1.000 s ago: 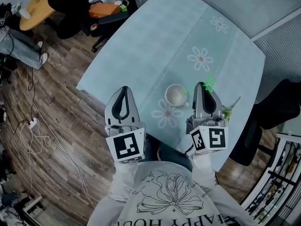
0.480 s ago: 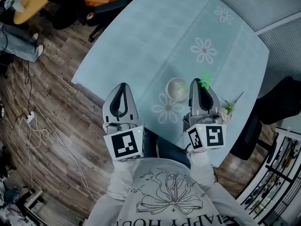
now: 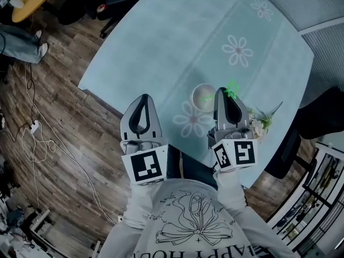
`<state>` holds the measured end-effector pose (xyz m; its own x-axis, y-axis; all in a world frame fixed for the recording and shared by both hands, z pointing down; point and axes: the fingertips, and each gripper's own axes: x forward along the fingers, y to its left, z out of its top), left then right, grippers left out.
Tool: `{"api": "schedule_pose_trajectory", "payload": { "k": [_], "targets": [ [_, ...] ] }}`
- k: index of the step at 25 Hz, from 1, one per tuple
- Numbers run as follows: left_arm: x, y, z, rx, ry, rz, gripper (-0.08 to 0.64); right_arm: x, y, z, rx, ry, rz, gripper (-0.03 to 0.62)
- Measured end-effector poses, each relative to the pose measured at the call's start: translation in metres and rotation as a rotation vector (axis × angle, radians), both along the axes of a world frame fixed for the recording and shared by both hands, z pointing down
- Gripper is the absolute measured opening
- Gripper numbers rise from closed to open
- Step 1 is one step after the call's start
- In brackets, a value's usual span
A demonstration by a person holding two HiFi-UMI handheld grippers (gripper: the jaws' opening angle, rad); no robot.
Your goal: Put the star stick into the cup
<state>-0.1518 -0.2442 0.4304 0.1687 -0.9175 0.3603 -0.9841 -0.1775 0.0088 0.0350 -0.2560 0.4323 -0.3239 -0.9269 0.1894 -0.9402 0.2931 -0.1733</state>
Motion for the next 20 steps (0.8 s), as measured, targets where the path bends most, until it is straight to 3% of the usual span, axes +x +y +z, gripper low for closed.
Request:
{"api": "schedule_pose_trajectory", "payload": {
  "k": [20],
  "targets": [
    [0.013,0.004,0.030,-0.066,-0.001,0.029,0.006,-0.006,-0.003,0.040,-0.115,-0.051,-0.031,0.014]
  ]
}}
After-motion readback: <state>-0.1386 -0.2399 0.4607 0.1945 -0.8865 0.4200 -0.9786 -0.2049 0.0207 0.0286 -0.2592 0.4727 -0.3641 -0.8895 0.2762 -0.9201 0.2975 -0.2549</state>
